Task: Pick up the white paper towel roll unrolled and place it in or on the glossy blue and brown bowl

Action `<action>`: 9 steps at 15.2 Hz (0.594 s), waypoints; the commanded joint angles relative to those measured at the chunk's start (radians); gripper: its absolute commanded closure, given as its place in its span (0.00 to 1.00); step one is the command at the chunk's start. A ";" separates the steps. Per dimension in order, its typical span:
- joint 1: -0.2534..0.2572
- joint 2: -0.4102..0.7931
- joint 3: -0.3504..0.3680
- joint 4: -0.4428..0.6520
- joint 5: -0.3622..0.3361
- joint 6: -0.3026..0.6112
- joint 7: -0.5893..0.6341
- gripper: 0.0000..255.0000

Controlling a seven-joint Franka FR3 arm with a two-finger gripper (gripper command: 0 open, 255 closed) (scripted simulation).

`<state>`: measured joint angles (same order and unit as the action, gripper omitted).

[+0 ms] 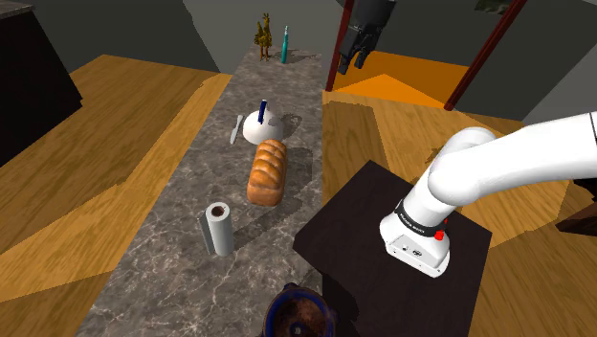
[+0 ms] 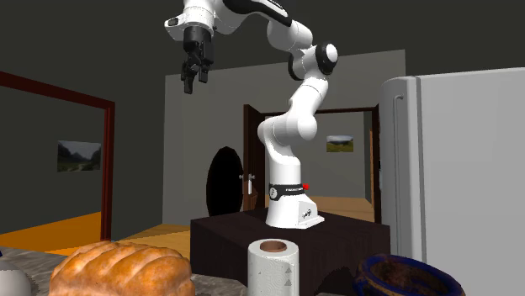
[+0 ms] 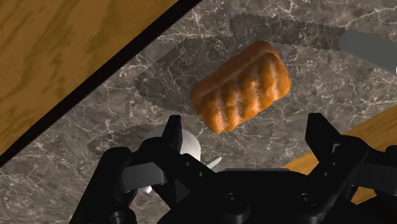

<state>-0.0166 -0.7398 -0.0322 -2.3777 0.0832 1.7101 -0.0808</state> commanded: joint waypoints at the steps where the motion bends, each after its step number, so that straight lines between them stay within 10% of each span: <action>1: 0.000 0.000 0.000 0.000 0.000 0.000 0.000 0.00; 9: 0.067 0.061 0.157 -0.103 0.079 0.165 0.142 0.00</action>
<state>0.0423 -0.6857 0.1073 -2.4688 0.1533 1.8552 0.0449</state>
